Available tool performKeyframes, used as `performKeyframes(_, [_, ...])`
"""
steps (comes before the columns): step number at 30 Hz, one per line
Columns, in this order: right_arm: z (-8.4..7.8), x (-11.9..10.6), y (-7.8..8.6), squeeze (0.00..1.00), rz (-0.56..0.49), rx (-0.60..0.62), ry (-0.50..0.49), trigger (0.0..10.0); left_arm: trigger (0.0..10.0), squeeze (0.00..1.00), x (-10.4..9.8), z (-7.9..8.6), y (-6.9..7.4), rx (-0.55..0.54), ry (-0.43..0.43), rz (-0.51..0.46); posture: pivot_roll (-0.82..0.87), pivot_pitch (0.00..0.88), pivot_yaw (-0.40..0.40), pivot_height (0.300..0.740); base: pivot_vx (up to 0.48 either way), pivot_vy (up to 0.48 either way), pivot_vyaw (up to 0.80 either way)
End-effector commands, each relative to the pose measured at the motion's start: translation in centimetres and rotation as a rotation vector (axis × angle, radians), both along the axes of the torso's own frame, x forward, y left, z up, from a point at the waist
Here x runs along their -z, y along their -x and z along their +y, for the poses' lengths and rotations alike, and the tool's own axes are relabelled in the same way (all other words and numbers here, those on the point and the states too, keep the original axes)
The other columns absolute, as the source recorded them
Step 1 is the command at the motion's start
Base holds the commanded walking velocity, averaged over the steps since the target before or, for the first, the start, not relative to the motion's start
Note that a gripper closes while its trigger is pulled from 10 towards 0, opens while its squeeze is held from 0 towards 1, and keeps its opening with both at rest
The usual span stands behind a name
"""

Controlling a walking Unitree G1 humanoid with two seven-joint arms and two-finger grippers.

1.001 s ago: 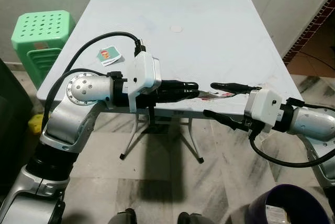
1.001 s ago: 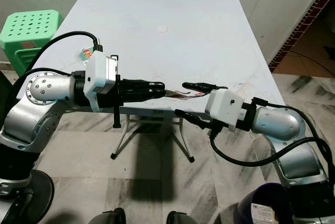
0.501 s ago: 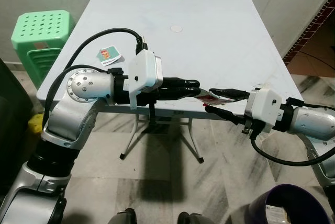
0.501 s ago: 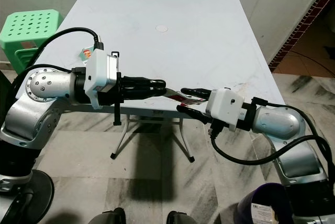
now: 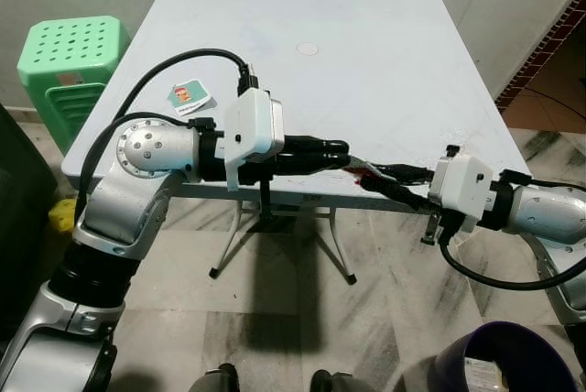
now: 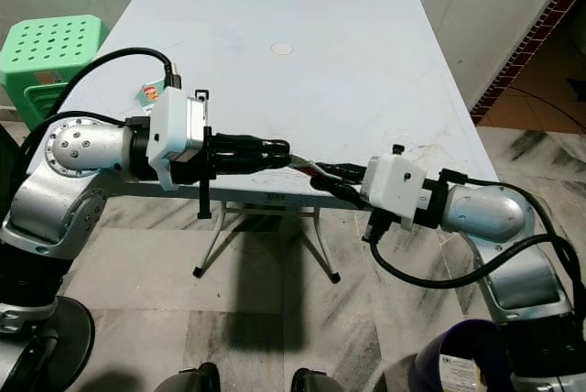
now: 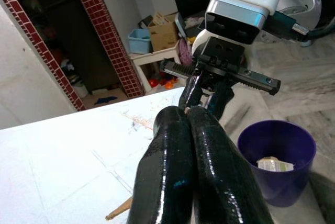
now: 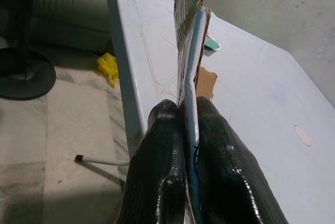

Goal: Picking trash to rubbish bin

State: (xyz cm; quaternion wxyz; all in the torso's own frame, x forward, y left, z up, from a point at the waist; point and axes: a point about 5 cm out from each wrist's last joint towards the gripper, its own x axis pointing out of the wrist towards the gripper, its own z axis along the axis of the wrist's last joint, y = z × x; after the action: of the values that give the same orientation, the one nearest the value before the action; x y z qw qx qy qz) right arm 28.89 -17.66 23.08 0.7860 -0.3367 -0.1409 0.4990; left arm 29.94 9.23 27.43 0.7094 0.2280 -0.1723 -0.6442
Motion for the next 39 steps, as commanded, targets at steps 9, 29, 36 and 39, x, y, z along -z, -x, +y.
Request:
performKeyframes(9, [-0.3, -0.5, -0.1, 0.00, -0.010, -0.004, 0.007, 0.0, 10.0, 1.00, -0.3, -0.2, -0.2, 0.019, -0.014, 0.016, -0.04, 0.225, -0.076, 0.740, 0.000, 0.000, 0.00])
performKeyframes(29, [-0.5, -0.8, -0.5, 0.00, -0.031, 0.013, -0.013, 0.0, 10.0, 1.00, -0.7, 1.2, -1.4, -0.100, 0.038, 0.001, -0.04, 0.184, -0.080, 0.740, 0.000, 0.000, 0.00])
performKeyframes(36, [-0.9, -1.0, -0.7, 0.00, -0.037, 0.058, -0.057, 0.0, 10.0, 1.00, -0.5, 2.2, -2.1, -0.190, 0.098, 0.012, -0.03, 0.174, -0.080, 0.740, 0.000, 0.000, 0.00])
performKeyframes(39, [-1.0, -1.2, -0.9, 0.00, -0.041, 0.085, -0.086, 0.0, 10.0, 1.00, -0.4, 2.4, -2.2, -0.220, 0.119, 0.017, -0.03, 0.169, -0.080, 0.740, 0.000, 0.000, 0.00])
